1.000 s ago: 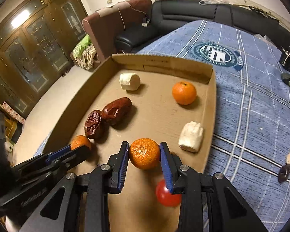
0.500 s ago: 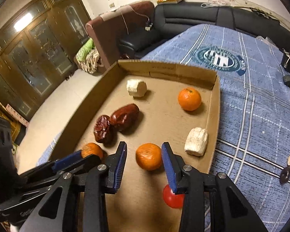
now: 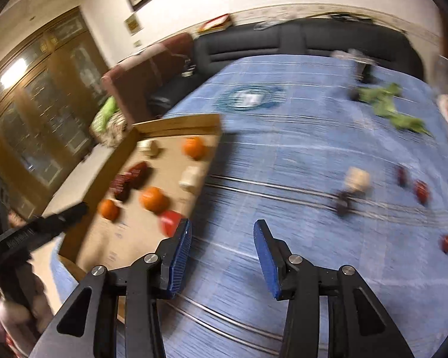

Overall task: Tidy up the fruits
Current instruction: 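Move both open tools back to the remaining fruits on the tablecloth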

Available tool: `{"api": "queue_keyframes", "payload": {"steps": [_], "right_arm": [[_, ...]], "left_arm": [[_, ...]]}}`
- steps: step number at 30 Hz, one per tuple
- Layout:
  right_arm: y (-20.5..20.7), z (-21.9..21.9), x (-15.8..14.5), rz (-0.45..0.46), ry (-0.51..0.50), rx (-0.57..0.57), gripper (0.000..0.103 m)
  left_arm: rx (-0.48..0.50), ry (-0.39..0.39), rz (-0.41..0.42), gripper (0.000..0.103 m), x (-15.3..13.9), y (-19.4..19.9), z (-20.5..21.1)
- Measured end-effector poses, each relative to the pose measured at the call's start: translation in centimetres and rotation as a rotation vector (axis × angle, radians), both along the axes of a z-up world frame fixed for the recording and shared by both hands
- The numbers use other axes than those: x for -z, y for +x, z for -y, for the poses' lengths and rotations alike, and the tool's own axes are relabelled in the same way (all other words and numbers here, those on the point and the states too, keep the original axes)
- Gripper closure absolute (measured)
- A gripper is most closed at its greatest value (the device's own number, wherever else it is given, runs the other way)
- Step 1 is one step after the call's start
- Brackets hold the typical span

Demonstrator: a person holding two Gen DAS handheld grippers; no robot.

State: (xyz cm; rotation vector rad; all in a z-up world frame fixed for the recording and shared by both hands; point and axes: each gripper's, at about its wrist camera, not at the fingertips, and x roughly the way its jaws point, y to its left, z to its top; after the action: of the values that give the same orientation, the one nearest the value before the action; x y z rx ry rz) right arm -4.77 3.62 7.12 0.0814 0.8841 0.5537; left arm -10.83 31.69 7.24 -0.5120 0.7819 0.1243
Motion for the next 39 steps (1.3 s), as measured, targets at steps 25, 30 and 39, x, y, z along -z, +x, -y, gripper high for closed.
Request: {"api": "queue_keyframes", "payload": {"steps": [25, 30, 39], "right_arm": [[-2.4, 22.1, 3.1, -0.017, -0.011, 0.417, 0.054], [-2.3, 22.8, 3.4, -0.028, -0.002, 0.428, 0.054], [0.1, 23.1, 2.3, -0.011, -0.013, 0.446, 0.054]], "left_arm": [[0.410, 0.109, -0.048, 0.024, -0.3, 2.2, 17.4], [0.441, 0.099, -0.095, 0.033, 0.9, 2.9, 18.5], [0.434, 0.145, -0.068, 0.033, 0.5, 3.8, 19.6]]}}
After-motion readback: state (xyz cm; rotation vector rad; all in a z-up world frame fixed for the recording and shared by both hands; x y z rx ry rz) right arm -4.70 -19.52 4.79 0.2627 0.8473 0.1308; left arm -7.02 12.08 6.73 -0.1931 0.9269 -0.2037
